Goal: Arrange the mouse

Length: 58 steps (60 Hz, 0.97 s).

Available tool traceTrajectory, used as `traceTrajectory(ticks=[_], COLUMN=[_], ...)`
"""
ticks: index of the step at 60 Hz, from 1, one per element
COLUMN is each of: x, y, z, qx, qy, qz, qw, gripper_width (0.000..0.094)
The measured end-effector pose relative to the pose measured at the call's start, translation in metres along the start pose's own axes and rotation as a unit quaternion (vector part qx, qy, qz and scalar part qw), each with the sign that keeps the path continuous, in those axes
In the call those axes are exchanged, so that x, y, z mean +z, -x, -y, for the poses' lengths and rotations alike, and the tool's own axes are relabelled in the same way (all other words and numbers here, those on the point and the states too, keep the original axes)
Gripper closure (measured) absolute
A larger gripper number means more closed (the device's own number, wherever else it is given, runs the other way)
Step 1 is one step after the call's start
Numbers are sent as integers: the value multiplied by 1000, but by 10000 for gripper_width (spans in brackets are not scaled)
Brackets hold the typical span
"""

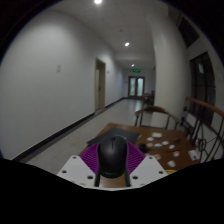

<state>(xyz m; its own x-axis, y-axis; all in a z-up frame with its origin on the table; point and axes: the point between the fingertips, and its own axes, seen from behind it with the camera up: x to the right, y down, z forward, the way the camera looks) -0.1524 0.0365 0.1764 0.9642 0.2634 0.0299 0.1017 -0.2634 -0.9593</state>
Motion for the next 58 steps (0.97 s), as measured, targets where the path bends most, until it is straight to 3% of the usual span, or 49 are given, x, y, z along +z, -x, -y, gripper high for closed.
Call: traceTrajectory(ticks=[7, 19, 29, 40, 46, 52, 58], x=[-53, -48, -34, -31, -46, -78, -115], y=[-102, -196, -215, -212, -210, -208, -207], z=[-5, -148, -206, -213, -206, -195, -184], qx=[18, 70, 94, 79, 82, 73, 80], qy=[-16, 108, 154, 174, 165, 136, 107], qz=[-69, -123, -131, -107, -94, -83, -72], qw=[997, 984, 975, 976, 978, 984, 988], gripper_width=[602, 602, 599, 382, 145, 80, 84])
